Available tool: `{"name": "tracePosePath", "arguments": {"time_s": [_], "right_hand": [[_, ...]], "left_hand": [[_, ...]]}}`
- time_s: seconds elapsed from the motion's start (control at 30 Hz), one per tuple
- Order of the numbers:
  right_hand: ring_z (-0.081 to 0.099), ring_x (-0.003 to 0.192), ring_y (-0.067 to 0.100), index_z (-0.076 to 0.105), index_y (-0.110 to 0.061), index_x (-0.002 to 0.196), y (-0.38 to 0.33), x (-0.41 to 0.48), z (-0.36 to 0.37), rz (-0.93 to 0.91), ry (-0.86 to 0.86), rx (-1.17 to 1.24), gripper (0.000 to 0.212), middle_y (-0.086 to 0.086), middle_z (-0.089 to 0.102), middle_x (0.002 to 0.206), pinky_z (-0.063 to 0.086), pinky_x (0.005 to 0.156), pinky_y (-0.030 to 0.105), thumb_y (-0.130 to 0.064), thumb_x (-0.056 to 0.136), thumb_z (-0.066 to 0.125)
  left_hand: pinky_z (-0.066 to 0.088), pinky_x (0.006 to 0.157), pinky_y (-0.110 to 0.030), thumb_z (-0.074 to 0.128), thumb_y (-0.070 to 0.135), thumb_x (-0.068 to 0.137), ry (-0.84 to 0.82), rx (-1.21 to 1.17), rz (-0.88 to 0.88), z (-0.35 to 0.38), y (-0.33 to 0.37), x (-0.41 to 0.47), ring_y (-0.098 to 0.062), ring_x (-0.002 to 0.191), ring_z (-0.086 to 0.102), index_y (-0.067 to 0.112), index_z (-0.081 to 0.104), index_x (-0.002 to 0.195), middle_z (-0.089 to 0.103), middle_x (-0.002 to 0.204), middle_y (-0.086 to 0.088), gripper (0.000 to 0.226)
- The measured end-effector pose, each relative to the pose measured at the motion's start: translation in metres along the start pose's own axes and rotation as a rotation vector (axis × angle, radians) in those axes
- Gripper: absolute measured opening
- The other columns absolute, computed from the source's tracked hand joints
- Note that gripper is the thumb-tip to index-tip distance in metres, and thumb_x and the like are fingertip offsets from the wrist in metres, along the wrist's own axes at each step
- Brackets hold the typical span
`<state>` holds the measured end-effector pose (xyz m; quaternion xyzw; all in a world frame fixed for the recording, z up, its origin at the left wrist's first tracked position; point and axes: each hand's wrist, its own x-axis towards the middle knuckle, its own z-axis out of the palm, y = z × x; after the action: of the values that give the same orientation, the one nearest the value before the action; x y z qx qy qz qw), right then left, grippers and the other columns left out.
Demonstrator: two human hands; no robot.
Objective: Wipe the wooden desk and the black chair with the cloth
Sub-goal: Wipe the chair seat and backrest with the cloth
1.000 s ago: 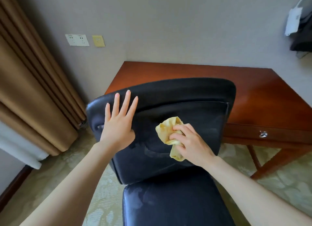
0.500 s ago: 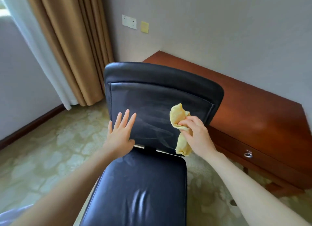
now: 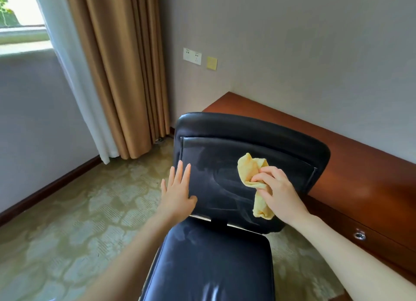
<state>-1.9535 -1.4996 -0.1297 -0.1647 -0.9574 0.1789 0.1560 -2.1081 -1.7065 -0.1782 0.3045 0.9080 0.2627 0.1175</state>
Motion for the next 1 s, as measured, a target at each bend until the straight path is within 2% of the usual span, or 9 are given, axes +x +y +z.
{"name": "tracePosePath", "arguments": {"time_s": [0.17, 0.27, 0.37, 0.5, 0.73, 0.8, 0.87, 0.93, 1.0], "right_hand": [[0.037, 0.104, 0.001, 0.065, -0.016, 0.108, -0.024, 0.04, 0.025, -0.048, 0.011, 0.039, 0.023, -0.01, 0.046, 0.114, 0.033, 0.087, 0.017, -0.006, 0.089, 0.058], [0.037, 0.106, 0.004, 0.066, -0.013, 0.108, -0.031, 0.073, 0.038, -0.139, -0.004, 0.008, 0.025, -0.005, 0.051, 0.117, 0.035, 0.09, 0.02, -0.001, 0.088, 0.057], [0.044, 0.107, 0.016, 0.067, -0.007, 0.107, -0.033, 0.109, 0.041, -0.303, -0.026, -0.076, 0.027, 0.002, 0.055, 0.117, 0.038, 0.092, 0.024, 0.006, 0.085, 0.058], [0.05, 0.101, 0.028, 0.068, -0.002, 0.104, -0.039, 0.154, 0.051, -0.584, -0.076, -0.196, 0.031, 0.011, 0.06, 0.114, 0.049, 0.085, 0.035, 0.013, 0.078, 0.062], [0.046, 0.113, 0.03, 0.061, -0.007, 0.118, -0.035, 0.212, 0.106, -0.98, -0.127, -0.383, 0.037, 0.011, 0.055, 0.125, 0.044, 0.093, 0.039, 0.005, 0.083, 0.057], [0.05, 0.109, 0.031, 0.063, -0.008, 0.116, -0.024, 0.213, 0.123, -1.087, -0.118, -0.438, 0.034, 0.012, 0.059, 0.12, 0.045, 0.088, 0.039, 0.002, 0.083, 0.058], [0.057, 0.098, 0.033, 0.068, -0.006, 0.105, -0.015, 0.21, 0.133, -1.16, -0.094, -0.429, 0.032, 0.013, 0.064, 0.106, 0.049, 0.079, 0.041, 0.001, 0.075, 0.066], [0.059, 0.084, 0.03, 0.069, -0.008, 0.092, -0.002, 0.206, 0.146, -1.262, -0.086, -0.453, 0.027, 0.011, 0.065, 0.091, 0.05, 0.066, 0.037, -0.001, 0.066, 0.072], [0.057, 0.077, 0.026, 0.066, -0.01, 0.084, 0.009, 0.206, 0.155, -1.375, -0.085, -0.497, 0.02, 0.007, 0.063, 0.085, 0.048, 0.06, 0.034, -0.003, 0.066, 0.071]], "left_hand": [[-0.005, 0.116, -0.047, 0.049, 0.017, 0.091, 0.045, -0.051, -0.046, 0.0, -0.024, 0.009, -0.022, 0.145, -0.018, 0.024, -0.007, 0.151, -0.019, 0.158, 0.001, 0.083], [-0.004, 0.116, -0.046, 0.048, 0.019, 0.091, 0.076, -0.076, -0.085, 0.013, -0.033, 0.009, -0.021, 0.145, -0.019, 0.024, -0.007, 0.151, -0.021, 0.157, 0.002, 0.082], [-0.004, 0.116, -0.048, 0.047, 0.018, 0.092, 0.087, -0.135, -0.14, 0.029, -0.029, 0.016, -0.02, 0.144, -0.021, 0.023, -0.009, 0.151, -0.023, 0.157, 0.002, 0.082], [-0.003, 0.117, -0.047, 0.046, 0.015, 0.092, 0.114, -0.22, -0.255, 0.056, -0.012, 0.024, -0.021, 0.145, -0.018, 0.021, -0.008, 0.151, -0.02, 0.158, 0.001, 0.08], [-0.004, 0.117, -0.043, 0.045, 0.011, 0.088, 0.349, -0.375, -0.481, 0.123, 0.018, 0.038, -0.018, 0.145, -0.016, 0.02, -0.007, 0.151, -0.017, 0.158, 0.002, 0.082], [-0.003, 0.118, -0.042, 0.045, 0.008, 0.087, 0.398, -0.428, -0.53, 0.142, 0.025, 0.045, -0.017, 0.145, -0.015, 0.019, -0.005, 0.152, -0.015, 0.159, 0.002, 0.082], [-0.001, 0.118, -0.043, 0.046, 0.004, 0.086, 0.42, -0.528, -0.538, 0.152, 0.028, 0.052, -0.015, 0.145, -0.014, 0.019, -0.005, 0.151, -0.015, 0.159, 0.003, 0.084], [-0.001, 0.118, -0.043, 0.045, -0.002, 0.083, 0.439, -0.607, -0.519, 0.167, 0.029, 0.063, -0.012, 0.145, -0.016, 0.02, -0.007, 0.151, -0.016, 0.158, 0.006, 0.088], [-0.004, 0.119, -0.041, 0.039, -0.013, 0.076, 0.438, -0.654, -0.495, 0.178, 0.025, 0.074, -0.009, 0.144, -0.017, 0.02, -0.01, 0.151, -0.019, 0.157, 0.008, 0.095]]}}
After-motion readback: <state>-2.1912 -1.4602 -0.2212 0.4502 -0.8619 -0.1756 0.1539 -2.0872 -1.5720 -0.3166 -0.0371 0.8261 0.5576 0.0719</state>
